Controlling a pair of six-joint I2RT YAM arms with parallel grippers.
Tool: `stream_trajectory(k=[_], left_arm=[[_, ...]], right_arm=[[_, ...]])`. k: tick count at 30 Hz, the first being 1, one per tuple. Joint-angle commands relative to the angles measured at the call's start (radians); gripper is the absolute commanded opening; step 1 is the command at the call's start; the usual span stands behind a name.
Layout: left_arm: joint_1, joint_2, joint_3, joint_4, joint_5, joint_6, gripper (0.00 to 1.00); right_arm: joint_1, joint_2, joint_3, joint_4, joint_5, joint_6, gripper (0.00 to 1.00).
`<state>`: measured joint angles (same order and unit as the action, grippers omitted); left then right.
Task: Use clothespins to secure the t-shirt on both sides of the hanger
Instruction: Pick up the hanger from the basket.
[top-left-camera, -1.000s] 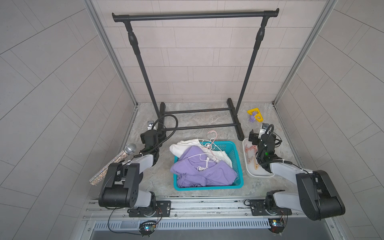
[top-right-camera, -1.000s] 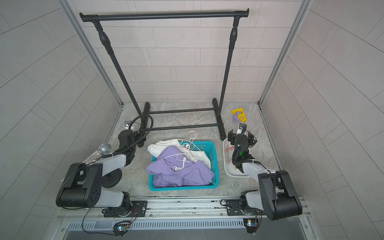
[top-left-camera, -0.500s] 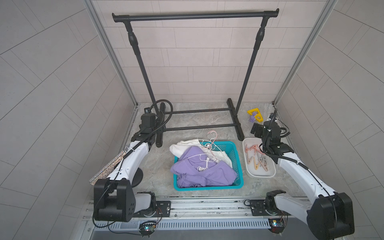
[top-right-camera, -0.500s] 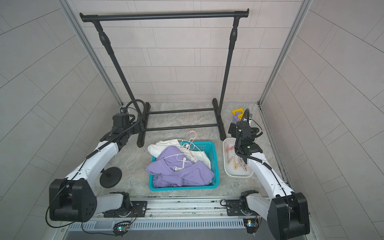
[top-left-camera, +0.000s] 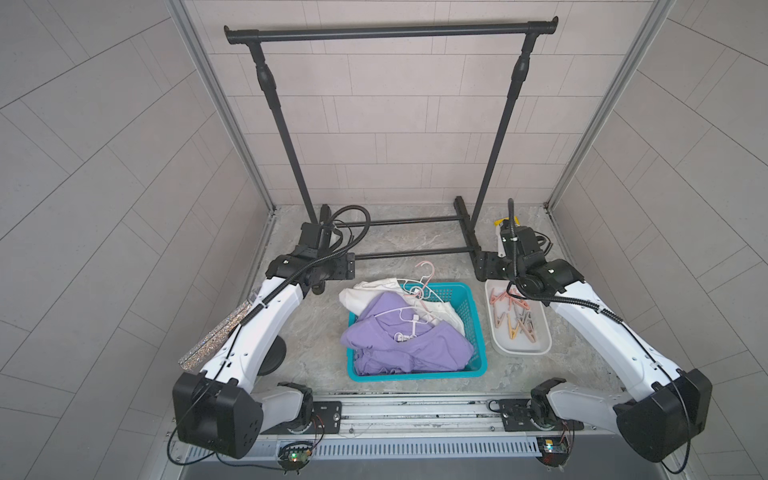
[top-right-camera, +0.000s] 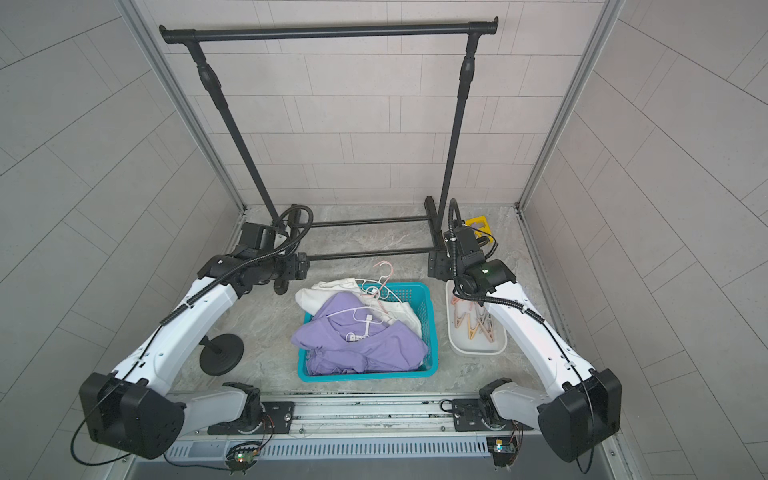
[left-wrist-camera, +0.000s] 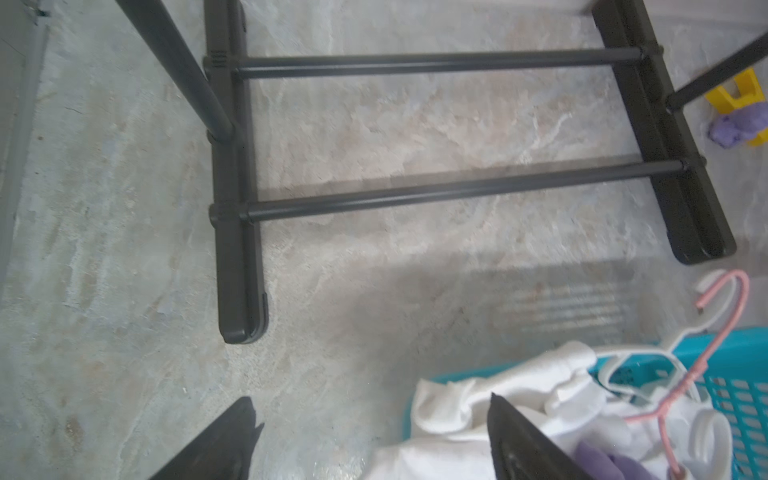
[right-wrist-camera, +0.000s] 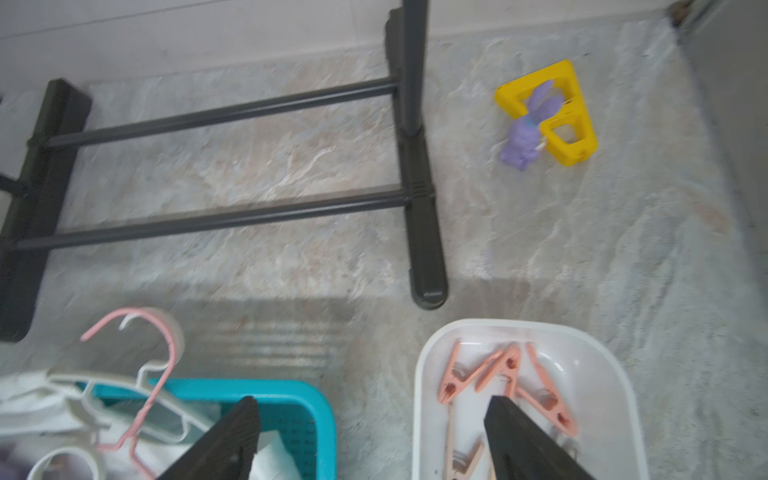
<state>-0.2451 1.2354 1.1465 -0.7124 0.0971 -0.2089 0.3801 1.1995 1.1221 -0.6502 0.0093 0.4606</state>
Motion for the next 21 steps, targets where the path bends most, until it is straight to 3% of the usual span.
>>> stream_trajectory(k=[1, 5, 12, 17, 21], left_arm=[[-0.021, -0.044, 0.031, -0.089, 0.033, 0.012, 0.9], [-0.04, -0.057, 0.036, -0.114, 0.083, 0.014, 0.9], [-0.046, -0.082, 0.032, -0.142, 0.139, 0.02, 0.89], [-0.047, -0.091, 0.018, -0.137, 0.176, 0.016, 0.89], [-0.052, -0.093, 0.023, -0.126, 0.212, 0.01, 0.89]], right_arm=[[0.077, -0.001, 0.007, -0.064, -0.089, 0.056, 0.83], [0.155, -0.002, -0.026, -0.002, -0.158, 0.056, 0.8], [0.161, 0.029, -0.05, 0.028, -0.268, 0.036, 0.73], [0.156, 0.009, -0.055, -0.026, -0.16, 0.007, 0.66], [0.118, 0.003, -0.052, -0.07, -0.156, -0.008, 0.65]])
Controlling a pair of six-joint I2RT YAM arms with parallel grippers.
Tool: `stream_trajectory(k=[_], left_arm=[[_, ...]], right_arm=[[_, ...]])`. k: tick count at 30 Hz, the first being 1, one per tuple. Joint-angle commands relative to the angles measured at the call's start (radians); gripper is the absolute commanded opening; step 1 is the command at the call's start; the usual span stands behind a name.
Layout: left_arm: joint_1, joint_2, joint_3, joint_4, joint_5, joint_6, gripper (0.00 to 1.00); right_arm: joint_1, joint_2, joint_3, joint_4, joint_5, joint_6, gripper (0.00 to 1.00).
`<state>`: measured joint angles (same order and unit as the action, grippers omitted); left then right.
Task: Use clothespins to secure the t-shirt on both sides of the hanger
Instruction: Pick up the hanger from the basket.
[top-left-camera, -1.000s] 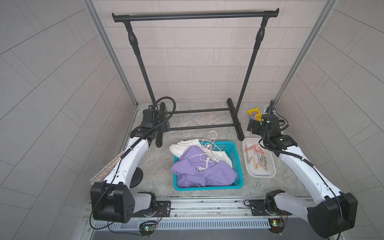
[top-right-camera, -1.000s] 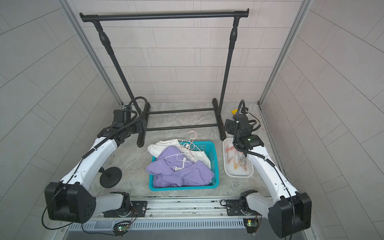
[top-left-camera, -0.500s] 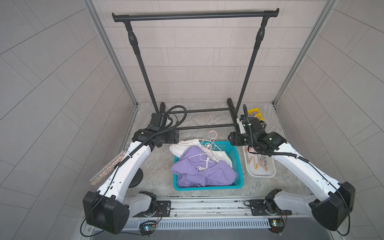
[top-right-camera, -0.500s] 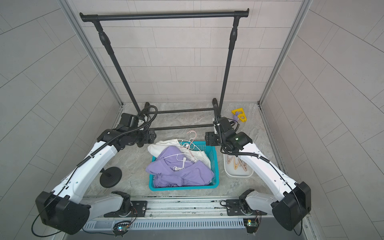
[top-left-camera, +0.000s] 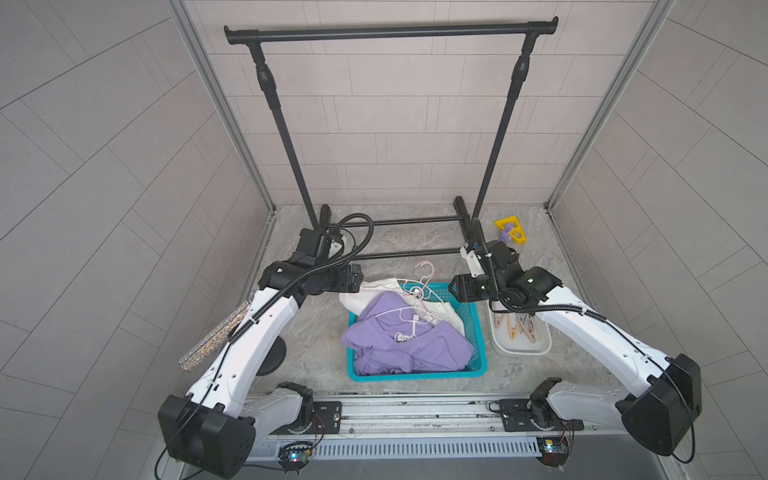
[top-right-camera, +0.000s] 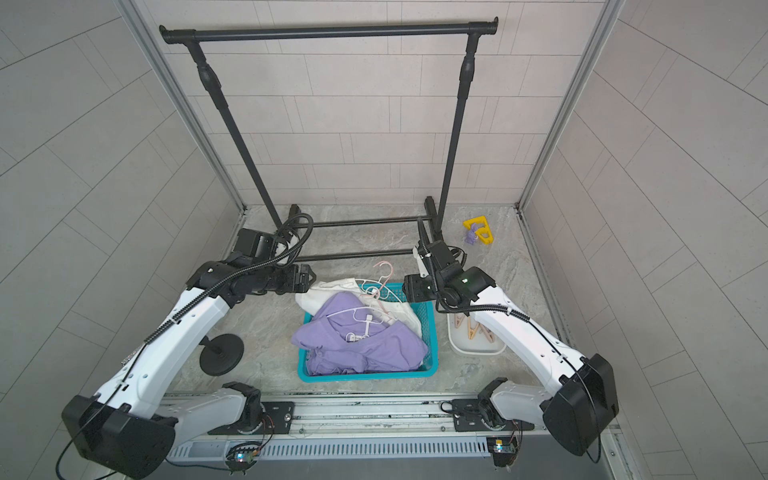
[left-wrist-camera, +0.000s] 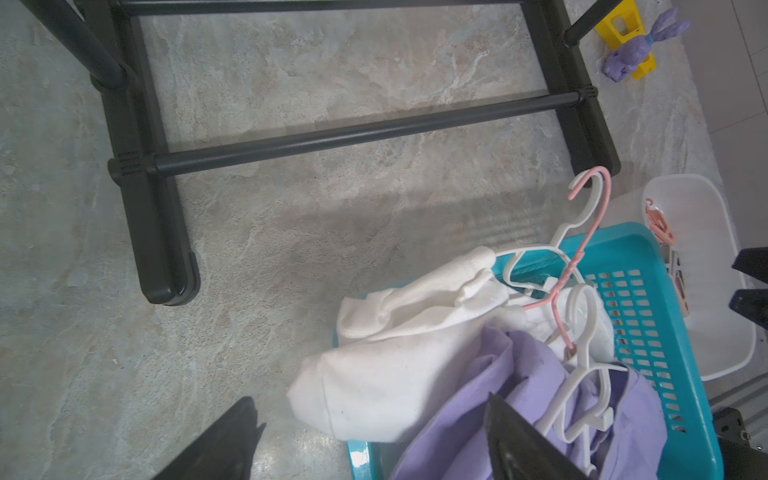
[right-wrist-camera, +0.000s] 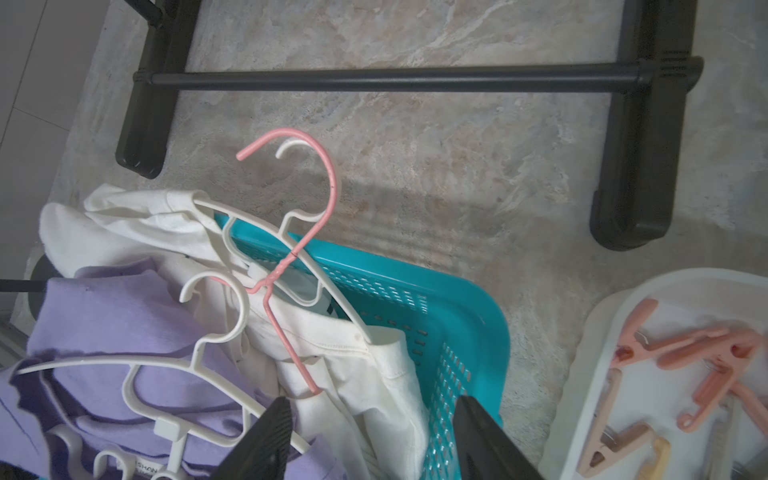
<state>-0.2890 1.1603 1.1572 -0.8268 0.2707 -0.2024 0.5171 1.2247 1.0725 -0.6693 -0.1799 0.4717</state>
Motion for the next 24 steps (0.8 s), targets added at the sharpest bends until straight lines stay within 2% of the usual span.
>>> stream_trajectory(k=[1, 3, 8, 12, 18, 24], left_arm=[[-0.011, -0.019, 0.016, -0.005, 0.043, 0.006, 0.89], [-0.015, -0.013, 0.027, -0.004, 0.047, 0.012, 0.89], [-0.021, -0.005, 0.04, 0.001, 0.085, 0.015, 0.89], [-0.027, -0.01, 0.035, 0.003, 0.085, 0.01, 0.88], [-0.035, -0.019, 0.028, 0.008, 0.096, 0.003, 0.88], [-0.045, -0.022, 0.027, 0.014, 0.09, -0.003, 0.88]], right_arm=[[-0.024, -0.021, -0.003, -0.053, 0.023, -0.023, 0.65], [-0.023, -0.02, -0.013, -0.028, -0.018, -0.028, 0.65], [-0.019, 0.002, -0.052, 0.142, -0.252, -0.022, 0.6], [0.003, 0.054, -0.041, 0.208, -0.342, -0.021, 0.55], [0.046, 0.125, -0.039, 0.298, -0.397, 0.024, 0.5], [0.065, 0.179, -0.055, 0.367, -0.392, 0.088, 0.45]])
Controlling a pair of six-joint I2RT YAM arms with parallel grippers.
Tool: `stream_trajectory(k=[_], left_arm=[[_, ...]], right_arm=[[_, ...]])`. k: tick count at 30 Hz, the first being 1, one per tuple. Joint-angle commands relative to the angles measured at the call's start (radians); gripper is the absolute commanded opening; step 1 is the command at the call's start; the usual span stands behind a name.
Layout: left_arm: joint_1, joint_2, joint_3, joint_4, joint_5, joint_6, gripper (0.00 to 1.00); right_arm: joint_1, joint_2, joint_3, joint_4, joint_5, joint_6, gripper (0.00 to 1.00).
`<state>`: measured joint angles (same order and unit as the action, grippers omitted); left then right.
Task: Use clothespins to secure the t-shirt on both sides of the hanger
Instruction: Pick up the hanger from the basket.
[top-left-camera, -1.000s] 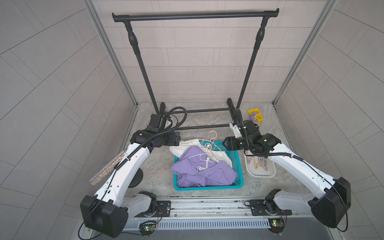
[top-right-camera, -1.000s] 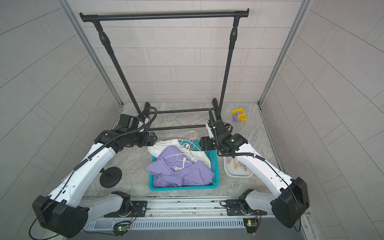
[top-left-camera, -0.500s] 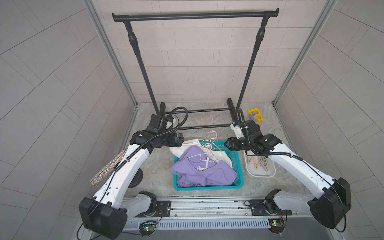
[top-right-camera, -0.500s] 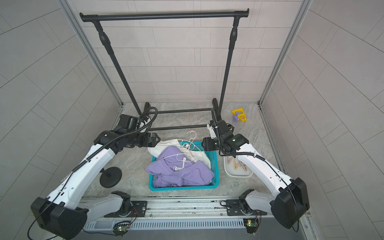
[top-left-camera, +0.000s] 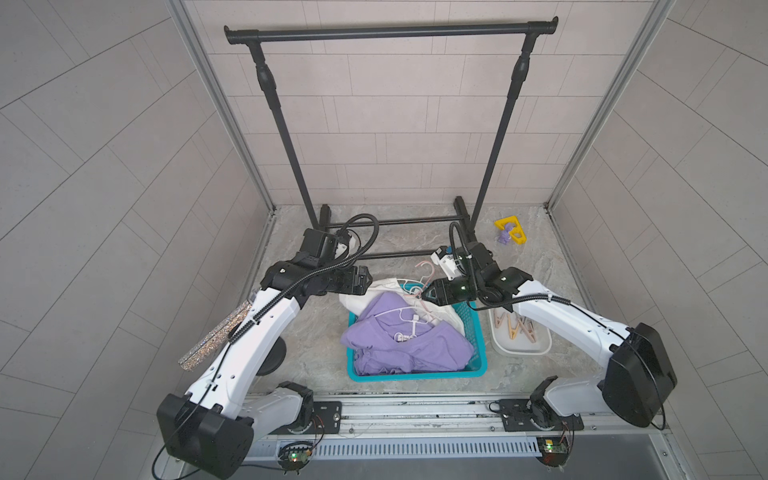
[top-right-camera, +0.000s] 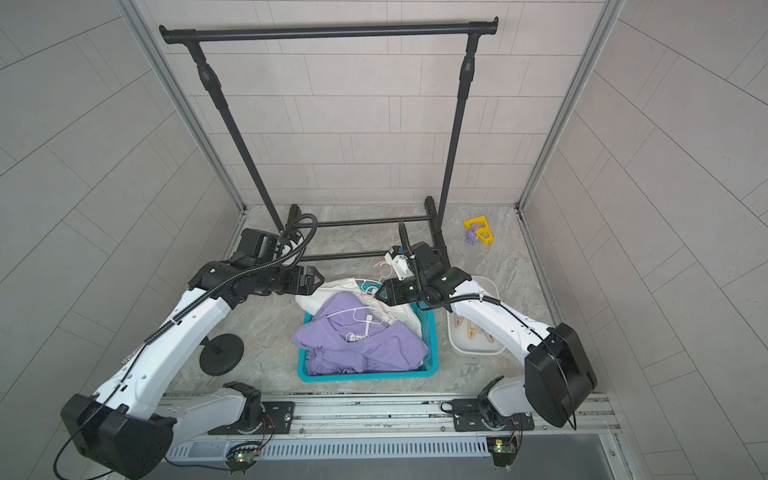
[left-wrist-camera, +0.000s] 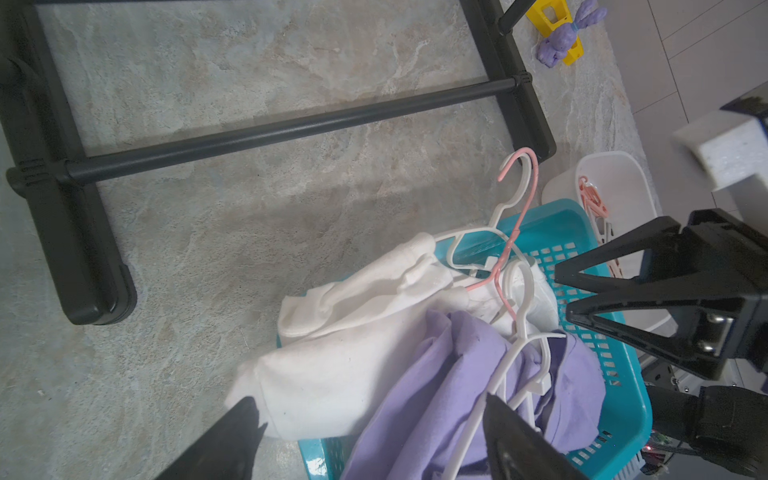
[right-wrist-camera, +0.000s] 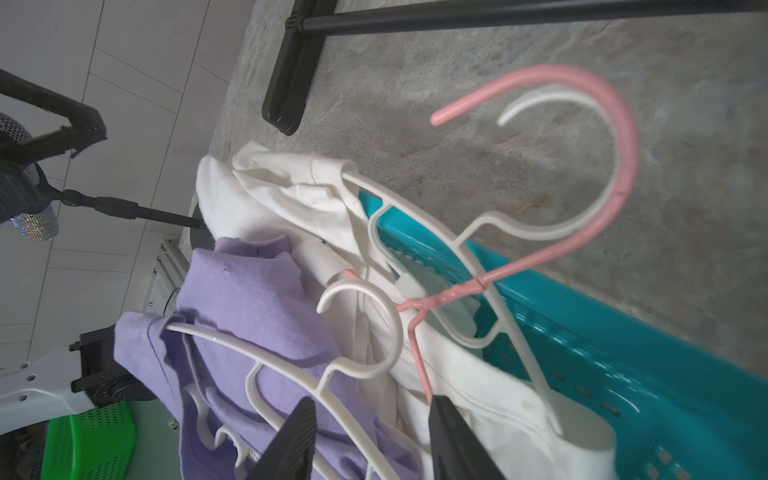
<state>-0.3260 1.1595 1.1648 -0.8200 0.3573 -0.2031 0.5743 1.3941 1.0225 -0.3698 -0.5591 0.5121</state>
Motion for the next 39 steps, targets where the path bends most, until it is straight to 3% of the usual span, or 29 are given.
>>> stream_trajectory(k=[1, 15, 31, 39], left_arm=[[-0.01, -0.023, 0.019, 0.007, 0.002, -0.003, 0.88], [-0.027, -0.033, 0.006, 0.009, -0.013, -0.004, 0.87], [-0.032, -0.037, -0.008, 0.016, -0.022, -0.003, 0.87], [-0.035, -0.045, -0.016, 0.015, -0.025, 0.0, 0.87]], right_arm=[[0.01, 0.015, -0.009, 0.081, -0.018, 0.054, 0.45], [0.026, 0.077, -0.024, 0.14, 0.04, 0.111, 0.34], [0.042, 0.106, -0.023, 0.172, 0.06, 0.151, 0.33], [0.042, 0.115, -0.027, 0.178, 0.06, 0.153, 0.24]])
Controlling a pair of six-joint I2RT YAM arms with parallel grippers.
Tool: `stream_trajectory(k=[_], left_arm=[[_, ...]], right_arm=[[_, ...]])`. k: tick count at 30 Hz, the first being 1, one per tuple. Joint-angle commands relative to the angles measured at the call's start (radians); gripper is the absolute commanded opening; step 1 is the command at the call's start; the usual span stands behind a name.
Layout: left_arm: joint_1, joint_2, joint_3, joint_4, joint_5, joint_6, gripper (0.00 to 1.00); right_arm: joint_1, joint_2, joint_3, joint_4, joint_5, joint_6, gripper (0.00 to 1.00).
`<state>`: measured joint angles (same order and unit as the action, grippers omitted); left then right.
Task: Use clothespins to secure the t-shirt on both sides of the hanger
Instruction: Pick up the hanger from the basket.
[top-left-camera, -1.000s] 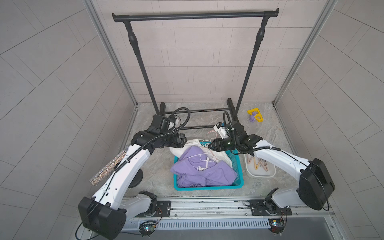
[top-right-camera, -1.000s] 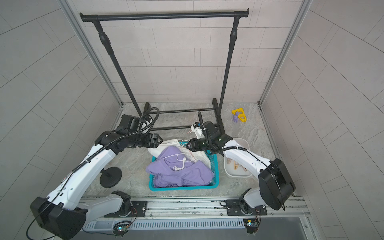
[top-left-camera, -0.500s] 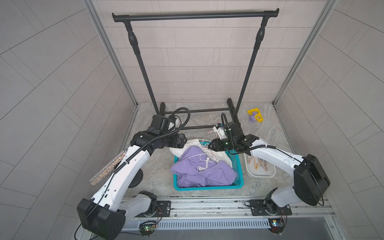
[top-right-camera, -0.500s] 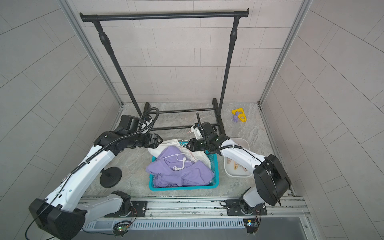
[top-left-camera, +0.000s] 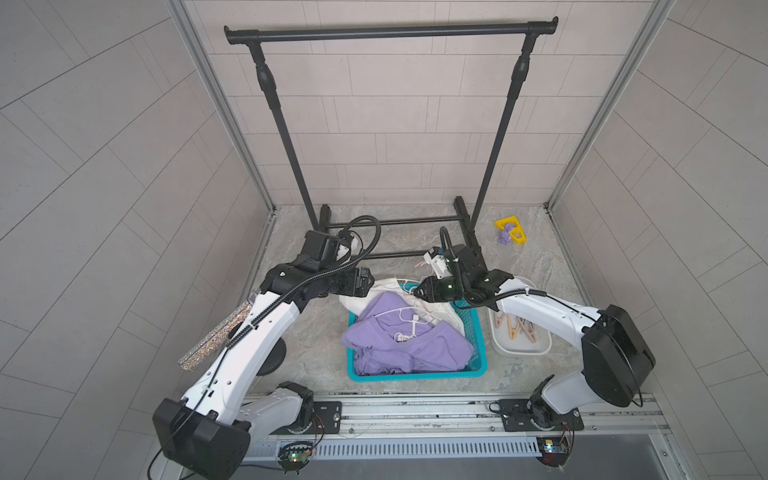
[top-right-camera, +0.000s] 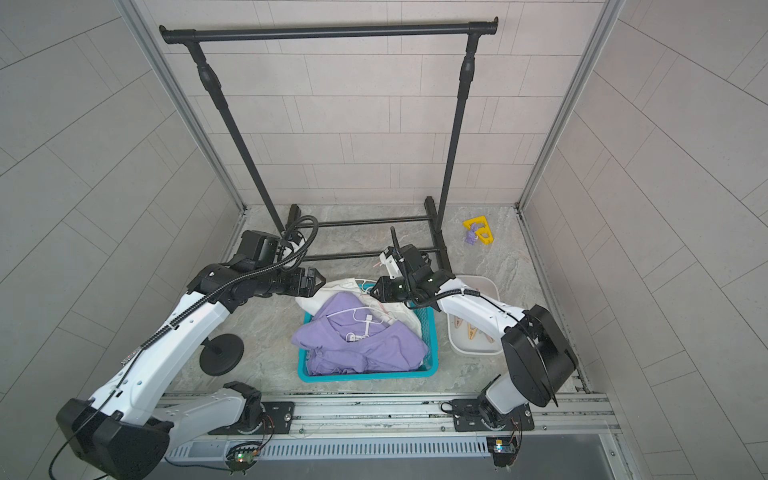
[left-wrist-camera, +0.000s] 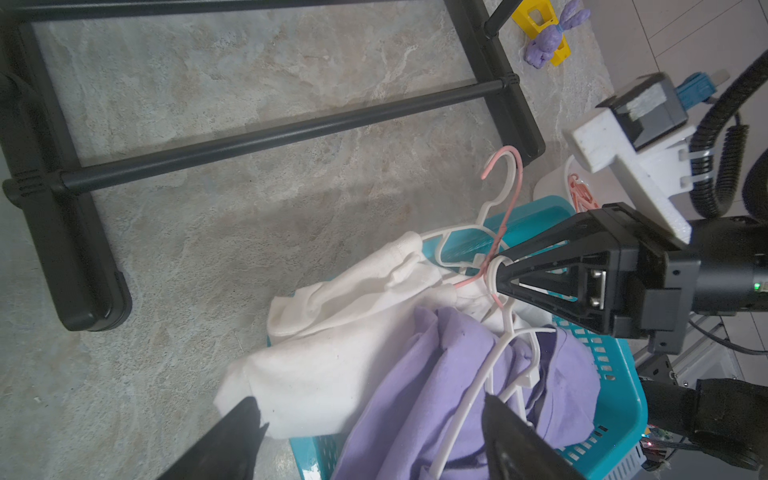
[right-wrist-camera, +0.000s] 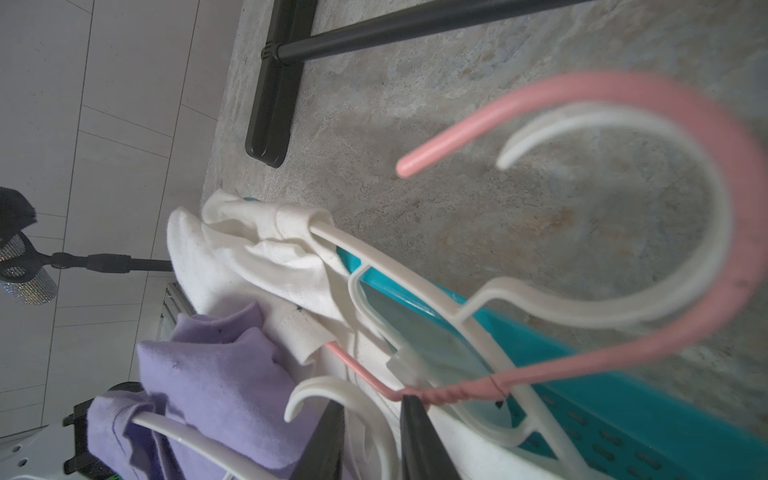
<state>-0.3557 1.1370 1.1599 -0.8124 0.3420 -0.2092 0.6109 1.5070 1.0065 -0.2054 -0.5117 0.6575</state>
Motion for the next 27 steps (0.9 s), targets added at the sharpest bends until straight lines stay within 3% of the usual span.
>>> stream_trajectory(k=[1, 9, 19, 27], left_arm=[[-0.005, -0.023, -0.011, 0.008, -0.01, 0.008, 0.87], [-0.005, -0.023, 0.006, -0.005, -0.004, 0.084, 0.87], [-0.024, 0.023, 0.044, 0.014, 0.153, 0.139, 0.87], [-0.075, 0.077, 0.118, 0.046, 0.182, 0.143, 0.86]], right_arm=[[0.006, 0.0, -0.012, 0.013, 0.016, 0.007, 0.22], [0.007, -0.051, 0.029, -0.052, 0.084, -0.063, 0.01], [0.008, -0.148, 0.086, -0.117, 0.129, -0.162, 0.0], [0.007, -0.206, 0.15, -0.184, 0.181, -0.238, 0.0]])
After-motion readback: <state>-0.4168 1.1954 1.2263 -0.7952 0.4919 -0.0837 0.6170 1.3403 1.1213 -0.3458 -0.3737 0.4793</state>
